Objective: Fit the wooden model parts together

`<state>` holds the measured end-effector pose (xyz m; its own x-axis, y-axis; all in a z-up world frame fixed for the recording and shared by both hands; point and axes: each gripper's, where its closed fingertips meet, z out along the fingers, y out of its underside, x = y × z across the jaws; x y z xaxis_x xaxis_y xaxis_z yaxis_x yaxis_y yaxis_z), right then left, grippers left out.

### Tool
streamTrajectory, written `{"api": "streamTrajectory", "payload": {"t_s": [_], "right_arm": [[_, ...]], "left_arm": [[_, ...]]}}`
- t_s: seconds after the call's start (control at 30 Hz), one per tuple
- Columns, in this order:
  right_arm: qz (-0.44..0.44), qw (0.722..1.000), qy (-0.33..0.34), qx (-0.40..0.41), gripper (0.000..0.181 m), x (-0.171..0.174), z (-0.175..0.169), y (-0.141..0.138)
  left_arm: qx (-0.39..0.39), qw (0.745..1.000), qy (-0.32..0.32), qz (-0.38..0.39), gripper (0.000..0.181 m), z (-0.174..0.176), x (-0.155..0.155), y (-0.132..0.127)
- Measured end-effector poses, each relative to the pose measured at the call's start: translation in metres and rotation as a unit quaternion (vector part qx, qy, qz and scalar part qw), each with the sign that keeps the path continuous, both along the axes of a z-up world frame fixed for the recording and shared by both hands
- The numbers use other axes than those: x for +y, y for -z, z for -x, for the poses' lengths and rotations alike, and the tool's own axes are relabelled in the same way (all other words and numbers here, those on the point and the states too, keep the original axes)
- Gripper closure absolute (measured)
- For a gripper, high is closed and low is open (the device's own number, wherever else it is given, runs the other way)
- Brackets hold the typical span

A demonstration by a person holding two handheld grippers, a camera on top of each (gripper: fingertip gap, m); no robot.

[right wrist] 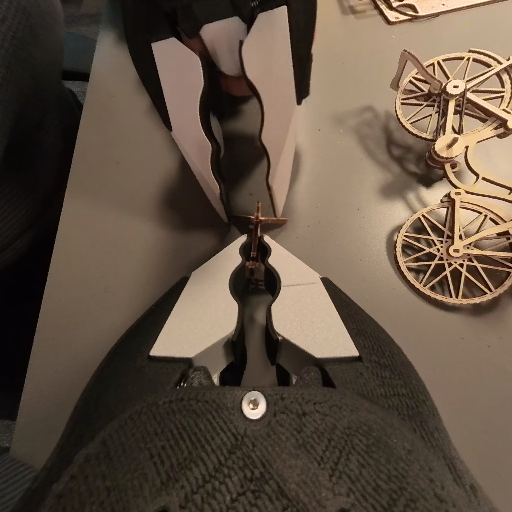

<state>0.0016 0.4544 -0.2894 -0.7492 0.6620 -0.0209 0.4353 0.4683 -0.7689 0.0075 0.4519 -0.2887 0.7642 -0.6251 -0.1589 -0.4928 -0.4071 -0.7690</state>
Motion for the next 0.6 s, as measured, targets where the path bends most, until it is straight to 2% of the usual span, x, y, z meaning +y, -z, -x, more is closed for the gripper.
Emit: {"api": "streamTrajectory", "payload": {"t_s": [0.1, 0.2, 0.6], "right_arm": [[0.000, 1.000, 0.001, -0.001, 0.178, 0.0002, 0.0002, 0.0000], [-0.001, 1.000, 0.006, 0.000, 0.178, 0.0020, 0.0008, 0.0001], [0.001, 1.000, 0.008, -0.001, 0.178, 0.0025, 0.0009, 0.0001]], "left_arm": [[0.000, 1.000, -0.002, 0.000, 0.150, 0.0008, 0.0001, 0.0000], [0.007, 1.000, 0.002, -0.005, 0.159, -0.0003, -0.0012, 0.0001], [0.000, 1.000, -0.001, 0.003, 0.161, 0.0001, -0.0020, 0.0006]]}}
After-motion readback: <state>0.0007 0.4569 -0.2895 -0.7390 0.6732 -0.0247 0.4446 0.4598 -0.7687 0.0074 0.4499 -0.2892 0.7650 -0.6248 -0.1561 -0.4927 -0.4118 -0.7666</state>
